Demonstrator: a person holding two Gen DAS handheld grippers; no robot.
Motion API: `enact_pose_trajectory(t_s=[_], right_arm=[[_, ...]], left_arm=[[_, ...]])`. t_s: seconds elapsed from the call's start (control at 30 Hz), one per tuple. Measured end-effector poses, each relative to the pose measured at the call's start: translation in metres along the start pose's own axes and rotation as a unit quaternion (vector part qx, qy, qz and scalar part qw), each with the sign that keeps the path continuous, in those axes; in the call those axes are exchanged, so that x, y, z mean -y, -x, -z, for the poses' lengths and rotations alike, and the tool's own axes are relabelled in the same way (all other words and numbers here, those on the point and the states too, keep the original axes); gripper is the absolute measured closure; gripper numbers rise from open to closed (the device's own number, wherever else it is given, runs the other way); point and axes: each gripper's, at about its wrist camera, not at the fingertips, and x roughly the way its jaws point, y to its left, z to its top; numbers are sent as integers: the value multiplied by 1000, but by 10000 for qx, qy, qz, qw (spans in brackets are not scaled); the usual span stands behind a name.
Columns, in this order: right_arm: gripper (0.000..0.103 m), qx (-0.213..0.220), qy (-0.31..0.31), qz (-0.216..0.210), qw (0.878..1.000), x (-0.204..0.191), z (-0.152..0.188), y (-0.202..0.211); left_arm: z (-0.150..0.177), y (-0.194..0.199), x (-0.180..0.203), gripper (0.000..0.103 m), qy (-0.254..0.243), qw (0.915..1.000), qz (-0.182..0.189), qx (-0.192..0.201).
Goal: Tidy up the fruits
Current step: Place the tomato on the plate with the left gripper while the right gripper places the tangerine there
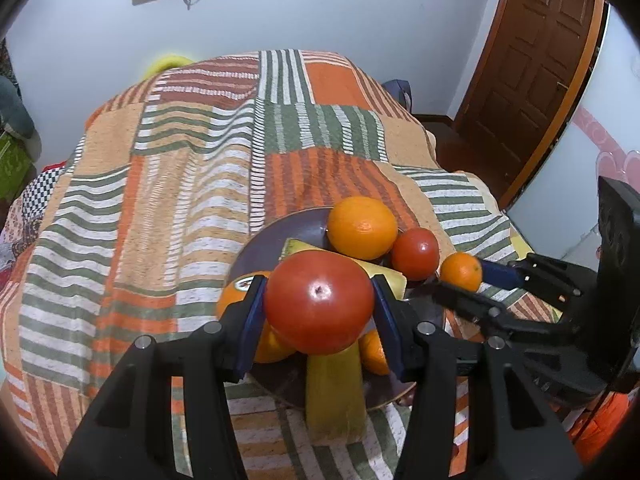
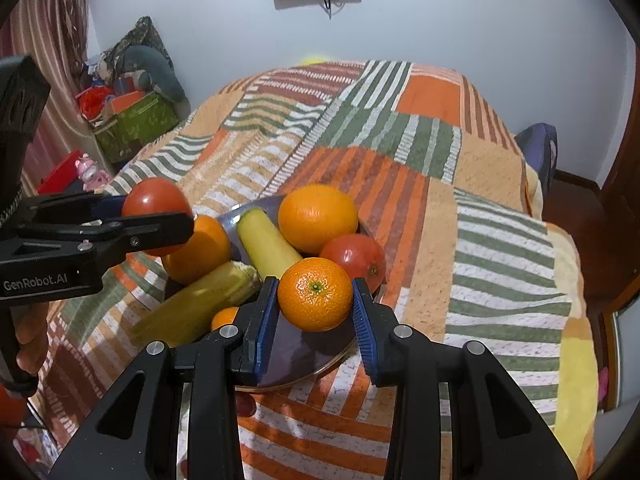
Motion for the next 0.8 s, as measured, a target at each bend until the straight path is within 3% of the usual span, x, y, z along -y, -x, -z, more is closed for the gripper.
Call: enact_pose_trajectory(t_s=[0.3, 0.8], right_arm=[[70, -222, -132, -66, 9996, 7, 9, -14], [70, -299, -150, -161, 9993, 8, 13, -21]], left_arm=[[2, -33, 10, 52, -142, 9995, -18, -279], [-5, -46, 14, 52, -140, 9992, -42, -378]])
